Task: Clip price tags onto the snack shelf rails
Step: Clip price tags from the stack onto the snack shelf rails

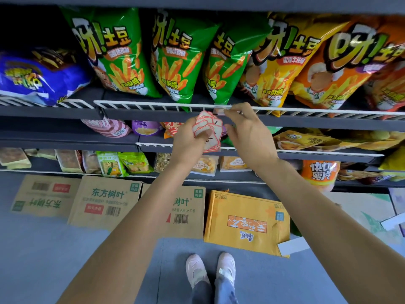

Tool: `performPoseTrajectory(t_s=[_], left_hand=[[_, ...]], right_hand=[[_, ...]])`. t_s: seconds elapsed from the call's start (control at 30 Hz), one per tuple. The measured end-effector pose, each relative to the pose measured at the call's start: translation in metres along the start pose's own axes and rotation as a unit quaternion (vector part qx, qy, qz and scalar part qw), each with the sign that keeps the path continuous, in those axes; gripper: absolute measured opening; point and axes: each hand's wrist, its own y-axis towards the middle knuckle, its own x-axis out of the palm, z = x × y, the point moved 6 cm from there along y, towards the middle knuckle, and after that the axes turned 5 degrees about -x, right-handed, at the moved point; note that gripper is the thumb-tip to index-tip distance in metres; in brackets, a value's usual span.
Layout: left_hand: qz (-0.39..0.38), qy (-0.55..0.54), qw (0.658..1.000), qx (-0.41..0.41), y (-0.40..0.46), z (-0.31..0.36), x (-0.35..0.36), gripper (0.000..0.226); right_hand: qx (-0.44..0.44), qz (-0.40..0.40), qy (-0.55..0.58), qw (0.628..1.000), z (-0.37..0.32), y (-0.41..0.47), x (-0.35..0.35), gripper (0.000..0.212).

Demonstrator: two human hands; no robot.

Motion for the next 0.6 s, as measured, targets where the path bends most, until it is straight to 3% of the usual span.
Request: performPoseTrajectory(t_s=[0.07, 0.17, 0.4, 0.47, 0.6], left_hand=[[0.016, -0.1, 0.994, -0.044, -0.005, -0.003, -0.002, 0.009], [0.018, -0.198, 0.976, -0.087, -0.013, -0.007, -0.001, 0.014], [0.005, -0.32, 0.94, -0.119, -0.027, -0.02, -0.02, 0.018], [0.009, -0.336, 0.934, -0.124, -0.03, -0.026, -0.036, 0.026], [0.02, -0.372, 0.919, -0.128, -0.032, -0.045, -0.083, 0.021]], right_hand=[[0.034, 0.03, 0.124, 0.991, 0.001, -0.003, -0.005, 0.028], [0.108, 0.0, 0.242, 0.964, -0.001, -0.008, -0.001, 0.017], [0.169, -0.042, 0.311, 0.934, -0.023, -0.004, 0.01, 0.019], [0.166, -0.057, 0.316, 0.932, -0.038, 0.0, 0.019, 0.015], [0.147, -0.078, 0.331, 0.929, -0.081, 0.01, 0.038, 0.011]])
